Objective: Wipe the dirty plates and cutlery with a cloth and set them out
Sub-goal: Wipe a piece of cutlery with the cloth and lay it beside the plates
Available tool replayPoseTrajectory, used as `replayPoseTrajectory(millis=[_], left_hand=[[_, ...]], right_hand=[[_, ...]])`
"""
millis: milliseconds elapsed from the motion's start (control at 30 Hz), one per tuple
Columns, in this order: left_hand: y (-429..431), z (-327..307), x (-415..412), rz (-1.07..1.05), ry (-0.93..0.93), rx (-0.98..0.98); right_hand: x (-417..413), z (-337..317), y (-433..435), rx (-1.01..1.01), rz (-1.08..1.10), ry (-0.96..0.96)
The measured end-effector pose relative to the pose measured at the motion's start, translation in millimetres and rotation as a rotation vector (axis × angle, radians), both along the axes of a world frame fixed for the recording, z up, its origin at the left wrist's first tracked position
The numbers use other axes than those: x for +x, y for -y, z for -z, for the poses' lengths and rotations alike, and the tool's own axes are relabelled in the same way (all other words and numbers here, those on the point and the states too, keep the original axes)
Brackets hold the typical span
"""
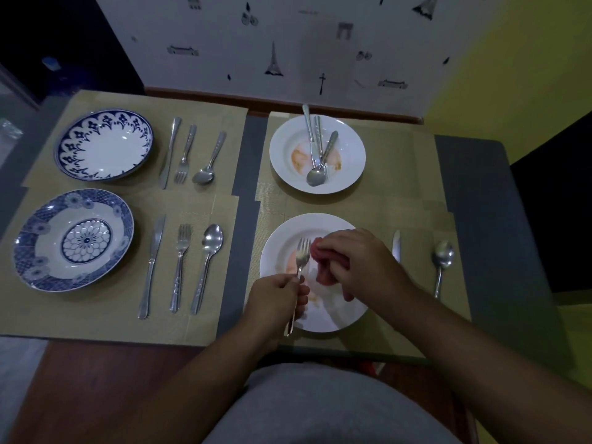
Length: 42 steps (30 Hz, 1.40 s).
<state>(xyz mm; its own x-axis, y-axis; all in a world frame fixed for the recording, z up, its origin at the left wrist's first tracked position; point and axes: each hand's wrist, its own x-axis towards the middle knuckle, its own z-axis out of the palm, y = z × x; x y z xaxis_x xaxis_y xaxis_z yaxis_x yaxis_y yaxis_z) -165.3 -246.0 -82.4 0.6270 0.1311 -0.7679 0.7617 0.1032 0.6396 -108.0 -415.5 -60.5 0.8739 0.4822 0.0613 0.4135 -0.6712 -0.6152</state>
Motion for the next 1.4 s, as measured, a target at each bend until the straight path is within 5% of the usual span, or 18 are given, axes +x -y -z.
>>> replayPoseTrajectory(millis=[267,500,733,1000,1400], left_hand=[[4.6,-16.5,1.4,0.047,0.042,-0.067],[1.6,-11.7,-3.2,0.165,0.18,0.163],[-2.1,-5.4,-2.1,0.193,0.264,0.238],[-0.5,-5.1,2.7,0.094,0.125,0.112],[-1.6,-3.9,7.2,-0.066,0.043,-0.092]], right_hand=[[-20.9,5.6,-11.3,-0.083,-0.197,0.125],[18.9,7.9,-4.4,-0.186,-0.07,0.081],[7.3,12.6,-8.7,-0.257,-0.257,0.067],[37.8,8.0,5.0,-0.177,0.052,0.024],[-6.7,0.4,-10.0,-0.069,-0.147,0.072]])
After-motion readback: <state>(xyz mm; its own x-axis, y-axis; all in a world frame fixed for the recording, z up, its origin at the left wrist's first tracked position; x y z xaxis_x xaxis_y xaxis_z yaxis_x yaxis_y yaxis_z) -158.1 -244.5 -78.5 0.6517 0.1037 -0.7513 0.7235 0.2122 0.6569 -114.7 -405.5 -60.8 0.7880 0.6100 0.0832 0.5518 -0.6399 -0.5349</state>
